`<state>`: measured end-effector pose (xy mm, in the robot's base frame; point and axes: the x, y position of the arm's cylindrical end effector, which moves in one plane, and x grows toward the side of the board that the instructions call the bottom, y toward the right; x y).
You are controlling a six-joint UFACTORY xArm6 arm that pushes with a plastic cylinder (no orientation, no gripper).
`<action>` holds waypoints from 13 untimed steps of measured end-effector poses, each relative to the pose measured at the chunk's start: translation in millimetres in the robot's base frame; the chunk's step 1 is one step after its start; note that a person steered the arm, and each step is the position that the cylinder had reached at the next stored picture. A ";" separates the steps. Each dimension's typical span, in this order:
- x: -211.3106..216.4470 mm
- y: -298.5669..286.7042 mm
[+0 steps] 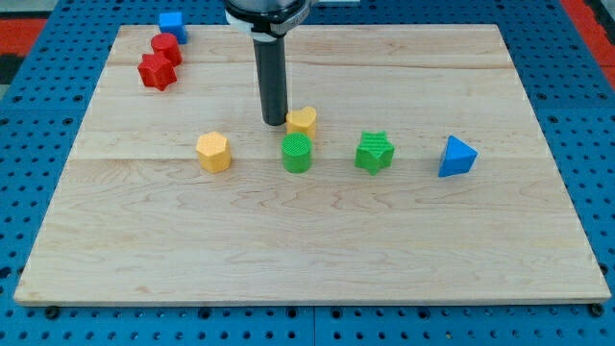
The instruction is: Move the red star towards the top of the yellow heart
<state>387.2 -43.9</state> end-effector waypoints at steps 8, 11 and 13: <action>-18.6 -210.8; -88.9 -252.2; -101.2 -178.6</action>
<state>286.0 -222.6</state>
